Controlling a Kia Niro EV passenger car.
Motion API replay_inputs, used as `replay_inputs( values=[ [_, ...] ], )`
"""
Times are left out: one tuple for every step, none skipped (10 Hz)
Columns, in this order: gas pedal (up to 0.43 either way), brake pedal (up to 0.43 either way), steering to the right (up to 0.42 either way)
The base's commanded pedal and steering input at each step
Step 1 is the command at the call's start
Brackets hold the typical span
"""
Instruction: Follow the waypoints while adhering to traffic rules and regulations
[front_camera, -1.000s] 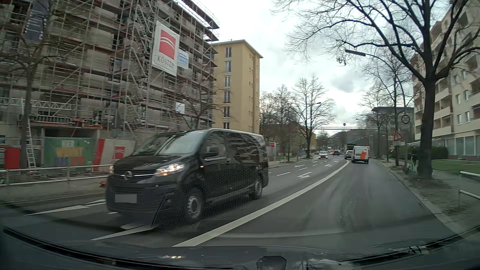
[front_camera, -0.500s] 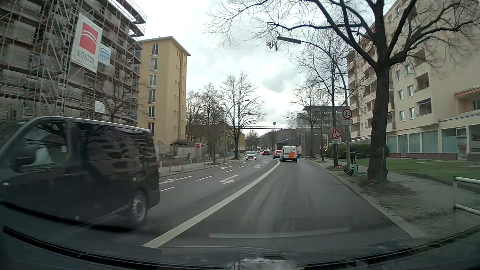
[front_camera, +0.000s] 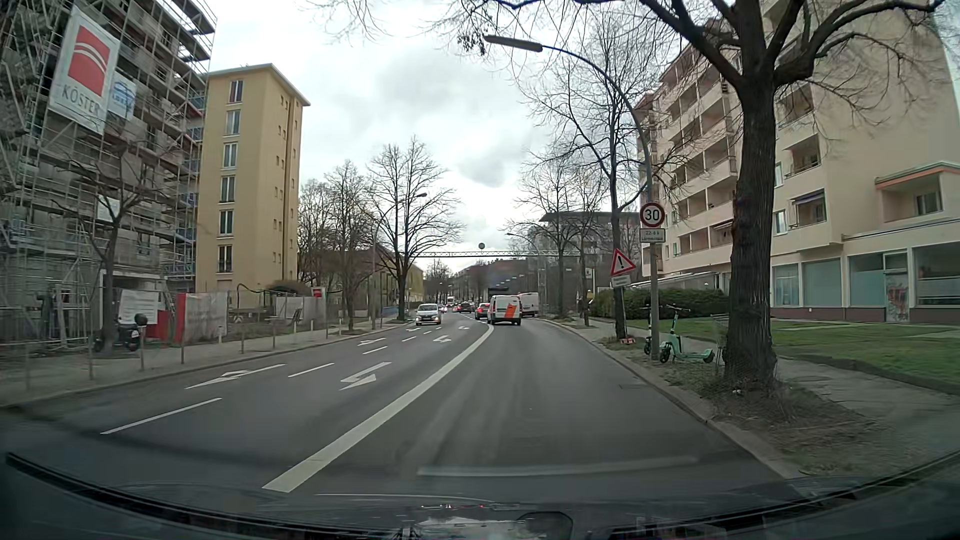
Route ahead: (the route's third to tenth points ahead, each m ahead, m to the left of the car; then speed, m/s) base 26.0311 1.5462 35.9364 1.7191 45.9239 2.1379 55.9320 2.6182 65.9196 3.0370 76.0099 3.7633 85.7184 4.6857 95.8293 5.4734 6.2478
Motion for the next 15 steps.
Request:
replay_inputs(
  values=[
    [0.248, 0.012, 0.079],
    [0.220, 0.012, 0.077],
    [0.169, 0.012, 0.068],
    [0.138, 0.012, 0.056],
    [0.138, 0.012, 0.048],
    [0.138, 0.012, 0.045],
    [0.138, 0.012, 0.039],
    [0.130, 0.012, 0.027],
    [0.110, 0.012, 0.018],
    [0.079, 0.012, 0.005],
    [0.079, 0.012, -0.002],
    [0.079, 0.012, -0.002],
    [0.079, 0.012, -0.002],
    [0.079, 0.012, -0.002],
    [0.087, 0.012, -0.005]
  ],
)
